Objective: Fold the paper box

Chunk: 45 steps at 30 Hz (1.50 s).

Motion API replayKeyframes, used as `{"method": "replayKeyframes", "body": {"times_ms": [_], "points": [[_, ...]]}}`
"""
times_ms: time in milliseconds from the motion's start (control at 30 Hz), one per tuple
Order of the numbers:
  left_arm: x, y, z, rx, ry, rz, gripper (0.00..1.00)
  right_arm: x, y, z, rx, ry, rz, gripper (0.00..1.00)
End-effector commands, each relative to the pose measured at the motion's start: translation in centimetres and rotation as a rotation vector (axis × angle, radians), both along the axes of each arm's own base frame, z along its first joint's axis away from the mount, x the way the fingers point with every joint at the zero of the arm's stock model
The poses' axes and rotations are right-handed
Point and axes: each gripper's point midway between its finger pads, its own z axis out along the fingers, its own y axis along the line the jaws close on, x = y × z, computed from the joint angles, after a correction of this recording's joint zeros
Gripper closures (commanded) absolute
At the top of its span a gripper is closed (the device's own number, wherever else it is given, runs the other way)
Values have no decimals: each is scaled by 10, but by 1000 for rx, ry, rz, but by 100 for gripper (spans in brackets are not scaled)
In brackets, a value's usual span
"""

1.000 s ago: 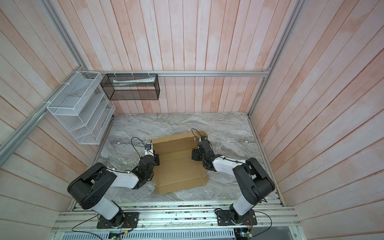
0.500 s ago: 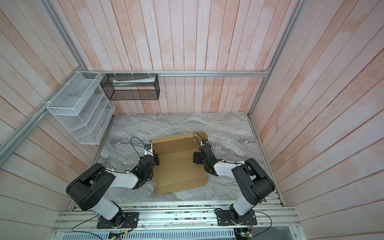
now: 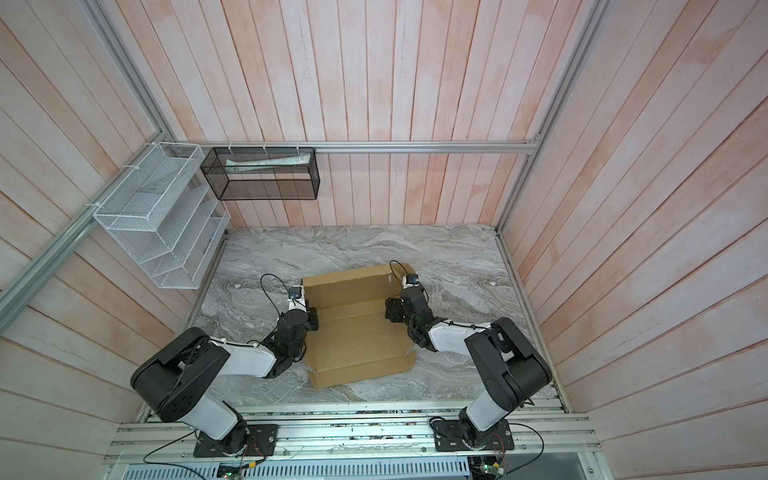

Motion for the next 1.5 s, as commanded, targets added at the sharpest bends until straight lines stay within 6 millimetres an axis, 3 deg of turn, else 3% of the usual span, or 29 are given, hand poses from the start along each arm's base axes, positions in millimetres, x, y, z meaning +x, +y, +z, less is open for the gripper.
{"method": "replayKeyframes", "body": {"times_ms": [0,900,1133,1467], "points": [[-1,3,7,-22,-18,8,100,2,-4,-5,24,-3,-18,24],[-1,2,7,-17,-18,1,100,23,3,-29,116,30,16,24],[0,2,5,-14,-16,2,100,30,19,-17,138,-5,101,24],[0,1,5,-19,-16,3,100,22,31,-1,138,-38,157,25]]}}
